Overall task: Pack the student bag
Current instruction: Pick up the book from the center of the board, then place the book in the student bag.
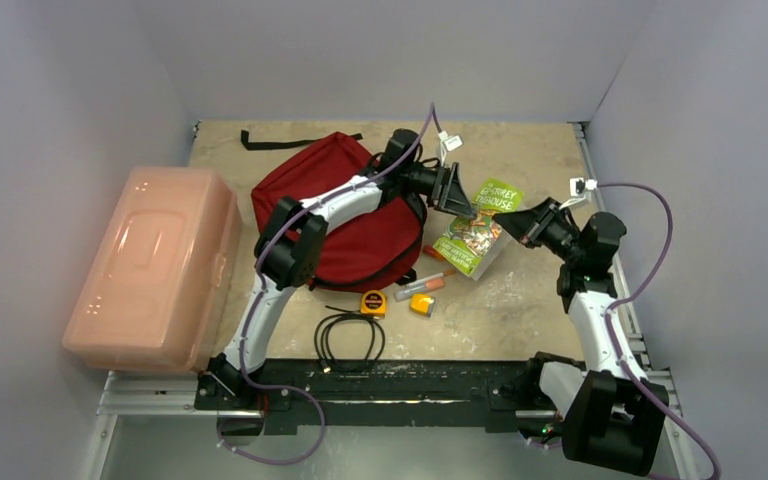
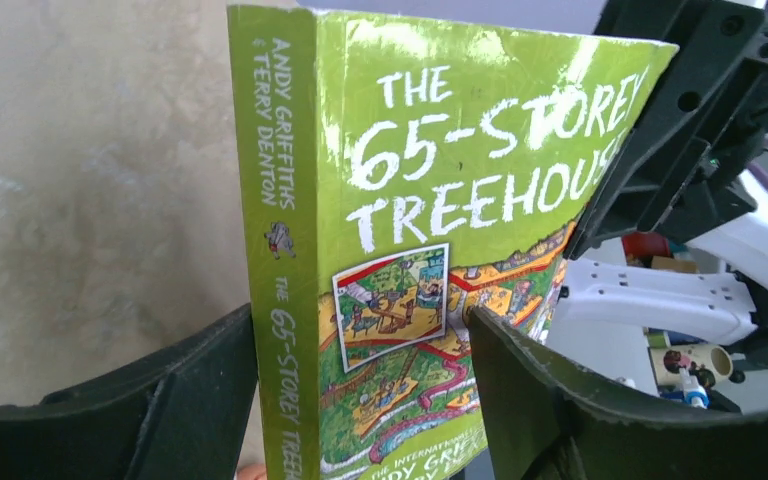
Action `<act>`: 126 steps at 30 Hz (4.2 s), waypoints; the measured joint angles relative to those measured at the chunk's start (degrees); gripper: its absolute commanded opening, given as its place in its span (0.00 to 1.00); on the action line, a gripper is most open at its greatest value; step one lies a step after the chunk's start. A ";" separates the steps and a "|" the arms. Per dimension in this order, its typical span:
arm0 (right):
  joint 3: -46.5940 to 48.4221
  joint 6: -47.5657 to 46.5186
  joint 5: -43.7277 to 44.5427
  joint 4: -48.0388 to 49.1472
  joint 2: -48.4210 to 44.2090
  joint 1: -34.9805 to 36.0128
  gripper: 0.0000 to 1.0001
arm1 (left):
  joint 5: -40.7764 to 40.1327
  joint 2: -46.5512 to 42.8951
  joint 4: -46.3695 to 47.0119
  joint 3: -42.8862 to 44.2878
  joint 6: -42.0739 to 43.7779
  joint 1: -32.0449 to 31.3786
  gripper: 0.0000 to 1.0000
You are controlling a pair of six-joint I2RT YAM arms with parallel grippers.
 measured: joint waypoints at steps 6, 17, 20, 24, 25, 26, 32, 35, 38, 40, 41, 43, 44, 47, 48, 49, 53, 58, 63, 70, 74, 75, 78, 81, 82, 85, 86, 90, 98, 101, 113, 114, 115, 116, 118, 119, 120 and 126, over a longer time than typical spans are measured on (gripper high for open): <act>-0.02 3.02 -2.47 4.90 -0.07 -0.33 0.00 | 3.61 0.90 24.79 -6.40 -15.93 0.07 0.41; 4.85 -5.66 6.10 -10.97 0.24 0.07 0.79 | 5.05 -2.23 46.40 -17.35 -30.32 3.85 0.00; 11.54 -12.22 18.84 -24.02 0.92 2.05 0.98 | 1.22 -8.26 29.00 -21.55 -17.81 4.04 0.00; 17.66 -18.49 36.74 -31.50 1.18 10.47 0.99 | -9.40 -17.09 6.05 -21.73 -0.02 4.11 0.00; 17.97 -20.09 40.28 -31.67 0.59 14.14 0.99 | -11.50 -19.34 1.97 -21.73 3.69 4.15 0.00; 17.97 -21.66 42.75 -31.69 -0.35 17.97 0.99 | -13.51 -21.84 -2.19 -21.68 7.72 4.13 0.00; 16.24 -31.91 40.26 -23.91 -8.52 26.75 0.99 | -17.14 -31.52 -20.04 -21.14 30.21 4.24 0.00; 16.90 -36.68 33.07 -20.20 -10.23 26.80 0.99 | -17.88 -34.62 -28.50 -21.16 42.53 4.20 0.00; 21.40 -41.38 23.71 -20.57 -7.50 27.71 0.99 | -18.78 -38.49 -34.25 -22.93 52.70 3.91 0.00; 24.26 -43.78 18.05 -20.68 -4.98 29.14 0.99 | -19.10 -41.70 -36.87 -24.98 57.90 3.69 0.00; 24.92 -44.70 15.28 -20.83 -3.74 29.79 0.99 | -19.15 -43.19 -38.16 -25.68 60.15 3.56 0.00; 25.14 -45.81 10.45 -21.86 -2.01 30.77 0.99 | -19.19 -45.35 -40.35 -26.29 63.63 3.23 0.00; 25.16 -46.27 7.32 -22.97 -0.98 31.39 0.99 | -19.26 -46.40 -41.57 -26.38 65.55 2.86 0.00; 25.18 -47.06 2.62 -25.27 1.20 32.46 0.99 | -19.43 -48.17 -43.39 -26.38 69.59 1.90 0.00; 25.18 -47.15 1.16 -26.08 1.81 32.81 0.98 | -19.50 -48.54 -43.78 -26.51 70.58 1.57 0.00; 25.18 -47.12 -0.22 -26.67 2.36 33.05 0.97 | -19.71 -49.03 -44.04 -26.82 71.54 1.14 0.00; 25.14 -46.75 -3.54 -27.21 3.23 33.99 0.86 | -20.13 -50.40 -46.10 -27.39 74.88 -0.31 0.00; 24.41 -46.07 -3.76 -28.28 4.55 35.17 0.77 | -20.31 -51.60 -48.09 -27.39 77.07 -1.05 0.00; 23.82 -45.66 -3.13 -31.19 5.90 37.33 0.50 | -20.83 -52.54 -49.70 -27.34 78.44 -1.09 0.00; 23.82 -44.94 -0.17 -34.10 7.32 40.48 0.00 | -22.18 -52.72 -53.16 -26.53 76.46 -1.38 0.09; 25.00 -40.70 3.87 -34.84 6.69 40.92 0.00 | -25.70 -52.28 -53.33 -23.96 68.17 -1.09 0.56; 26.16 -38.71 7.65 -36.30 6.67 41.03 0.00 | -27.78 -52.28 -51.67 -23.56 65.64 -0.83 0.63; 28.94 -32.41 20.79 -42.32 6.38 41.05 0.00 | -42.97 -54.31 -44.11 -23.56 54.64 0.44 0.69; 29.62 -24.72 38.01 -46.45 2.91 40.87 0.00 | -60.24 -59.67 -38.14 -27.58 43.74 1.31 0.69; 29.62 -22.47 43.87 -47.43 0.81 40.83 0.00 | -64.22 -61.64 -36.65 -29.53 41.33 1.44 0.70; 29.62 -17.99 60.87 -48.13 -5.86 40.72 0.00 | -70.69 -66.90 -32.30 -36.61 35.76 1.31 0.70; 29.62 -17.20 68.24 -47.52 -8.37 40.65 0.00 | -71.73 -67.71 -31.01 -38.84 34.60 0.72 0.72; 32.44 -12.81 90.49 -50.05 -9.22 40.50 0.00 | -80.65 -64.35 -28.41 -43.87 33.88 -7.67 0.76; 33.62 -5.70 106.03 -61.51 -5.14 40.19 0.00 | -89.37 -44.17 -28.83 -44.68 33.22 -20.87 0.78; 30.49 -6.27 104.50 -61.22 -9.88 40.30 0.00 | -93.39 -39.36 -30.40 -44.13 33.22 -21.33 0.65; 28.81 -11.76 82.86 -56.96 -13.31 40.28 0.00 | -100.39 -41.70 -33.90 -41.83 37.44 -21.64 0.25; 29.46 -12.26 79.69 -57.27 -11.93 40.28 0.00 | -100.39 -42.40 -34.05 -41.57 37.81 -21.64 0.17; 30.16 -12.85 75.54 -57.53 -10.21 40.28 0.00 | -100.37 -43.17 -34.07 -41.24 38.21 -21.59 0.13; 30.60 -13.14 72.78 -57.68 -9.09 40.28 0.00 | -100.32 -43.80 -34.01 -41.00 38.66 -21.46 0.04; 31.63 -13.62 64.83 -58.47 -7.10 40.24 0.00 | -100.19 -44.46 -34.16 -40.54 39.26 -21.14 0.00; 32.26 -13.77 60.70 -59.17 -6.23 40.26 0.00 | -100.19 -44.50 -34.64 -40.15 39.41 -20.94 0.00; 33.11 -13.86 56.72 -60.15 -5.25 40.26 0.00 | -100.45 -44.50 -35.08 -39.76 39.32 -20.72 0.00; 36.20 -7.61 35.26 -63.69 1.51 40.30 0.00 | -111.40 -44.78 -36.44 -37.70 36.33 -19.17 0.00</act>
